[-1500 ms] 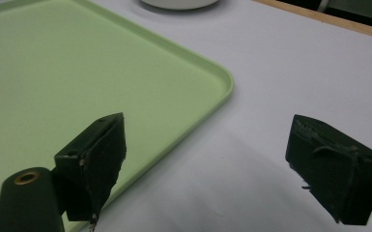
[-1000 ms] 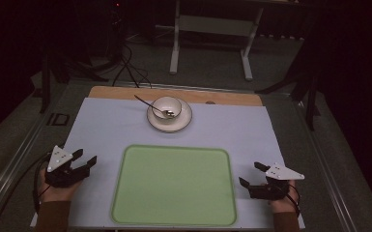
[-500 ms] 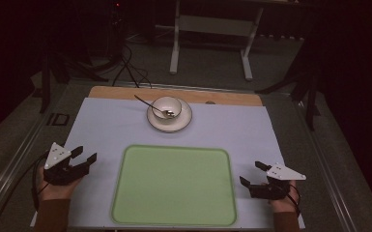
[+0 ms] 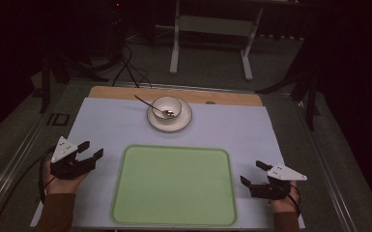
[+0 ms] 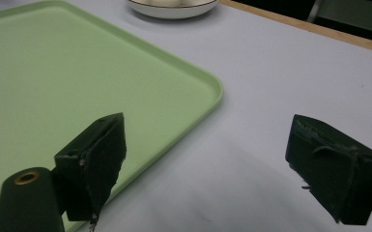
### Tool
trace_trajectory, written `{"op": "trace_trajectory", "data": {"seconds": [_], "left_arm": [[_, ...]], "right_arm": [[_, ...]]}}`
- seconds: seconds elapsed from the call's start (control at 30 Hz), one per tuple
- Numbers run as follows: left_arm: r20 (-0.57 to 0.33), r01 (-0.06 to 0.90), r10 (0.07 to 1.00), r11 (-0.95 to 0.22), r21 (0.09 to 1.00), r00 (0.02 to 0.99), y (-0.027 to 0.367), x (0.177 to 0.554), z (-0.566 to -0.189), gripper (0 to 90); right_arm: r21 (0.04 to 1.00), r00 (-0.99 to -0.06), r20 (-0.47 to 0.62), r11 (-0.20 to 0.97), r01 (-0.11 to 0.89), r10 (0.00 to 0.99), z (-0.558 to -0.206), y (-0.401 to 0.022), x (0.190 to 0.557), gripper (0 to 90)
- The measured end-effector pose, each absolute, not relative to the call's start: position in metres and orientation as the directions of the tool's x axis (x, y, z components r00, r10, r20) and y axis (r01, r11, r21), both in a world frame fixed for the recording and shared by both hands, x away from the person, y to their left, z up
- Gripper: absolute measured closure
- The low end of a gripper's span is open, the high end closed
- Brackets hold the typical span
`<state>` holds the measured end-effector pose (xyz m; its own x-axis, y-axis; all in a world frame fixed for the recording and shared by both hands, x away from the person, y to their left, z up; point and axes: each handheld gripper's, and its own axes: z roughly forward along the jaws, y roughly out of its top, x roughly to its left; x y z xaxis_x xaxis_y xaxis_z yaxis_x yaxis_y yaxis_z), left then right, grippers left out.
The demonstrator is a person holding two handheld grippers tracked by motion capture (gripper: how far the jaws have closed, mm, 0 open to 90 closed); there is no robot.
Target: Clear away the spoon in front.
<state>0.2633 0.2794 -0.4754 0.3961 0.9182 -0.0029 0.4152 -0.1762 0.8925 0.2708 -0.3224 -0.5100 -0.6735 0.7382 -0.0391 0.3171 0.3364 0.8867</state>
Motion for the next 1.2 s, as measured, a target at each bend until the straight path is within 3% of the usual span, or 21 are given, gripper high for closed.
{"op": "trace_trajectory", "data": {"seconds": [1.2], "left_arm": [[-0.009, 0.372, 0.882, -0.19, 0.908, 0.472, 0.248, 0.315, -0.443, 39.8]], "right_arm": [[0.888, -0.673, -0.033, 0.33, 0.319, 0.739, -0.509, -0.323, 0.27, 14.1]]}}
